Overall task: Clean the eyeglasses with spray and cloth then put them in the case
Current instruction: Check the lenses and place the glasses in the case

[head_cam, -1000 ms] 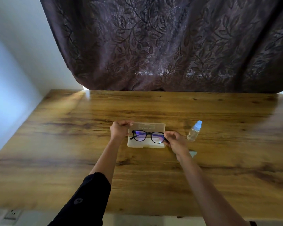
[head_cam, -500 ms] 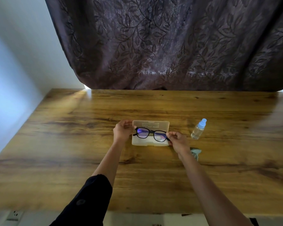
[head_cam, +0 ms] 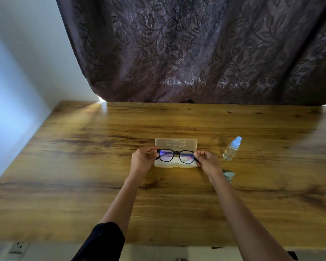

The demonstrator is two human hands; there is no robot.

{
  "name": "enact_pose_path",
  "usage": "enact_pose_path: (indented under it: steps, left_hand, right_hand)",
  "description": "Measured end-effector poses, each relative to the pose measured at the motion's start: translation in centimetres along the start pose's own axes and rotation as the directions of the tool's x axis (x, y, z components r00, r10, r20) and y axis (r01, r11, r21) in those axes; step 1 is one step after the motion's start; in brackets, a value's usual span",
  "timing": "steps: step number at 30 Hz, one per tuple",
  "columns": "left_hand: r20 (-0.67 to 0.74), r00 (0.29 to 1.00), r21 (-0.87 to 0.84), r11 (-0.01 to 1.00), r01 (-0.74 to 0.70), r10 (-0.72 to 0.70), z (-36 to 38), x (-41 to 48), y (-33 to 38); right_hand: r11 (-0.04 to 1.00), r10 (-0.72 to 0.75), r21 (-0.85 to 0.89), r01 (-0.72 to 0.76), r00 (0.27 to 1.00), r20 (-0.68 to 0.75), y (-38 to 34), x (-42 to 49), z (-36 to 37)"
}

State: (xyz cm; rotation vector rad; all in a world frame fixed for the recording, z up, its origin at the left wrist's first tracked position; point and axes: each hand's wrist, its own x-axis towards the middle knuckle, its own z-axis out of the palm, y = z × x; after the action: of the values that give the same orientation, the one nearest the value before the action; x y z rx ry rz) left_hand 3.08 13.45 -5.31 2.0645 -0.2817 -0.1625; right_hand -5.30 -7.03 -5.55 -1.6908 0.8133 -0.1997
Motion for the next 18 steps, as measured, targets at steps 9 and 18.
enact_pose_path:
  steps: [9, 18]
  left_hand:
    - [0.001, 0.995, -0.077, 0.992, 0.101, -0.101, 0.2, -0.5, -0.5]
    - [-0.035, 0.983, -0.131, 0.976, 0.176, -0.182, 0.5, -0.6, 0.2]
  right_hand:
    - [0.992, -0.018, -0.124, 0.017, 1.000, -0.004, -0.5, 0.0, 0.2]
    - [0.975, -0.094, -0.208, 0.079, 0.994, -0.060, -1.3, -1.0, 0.0]
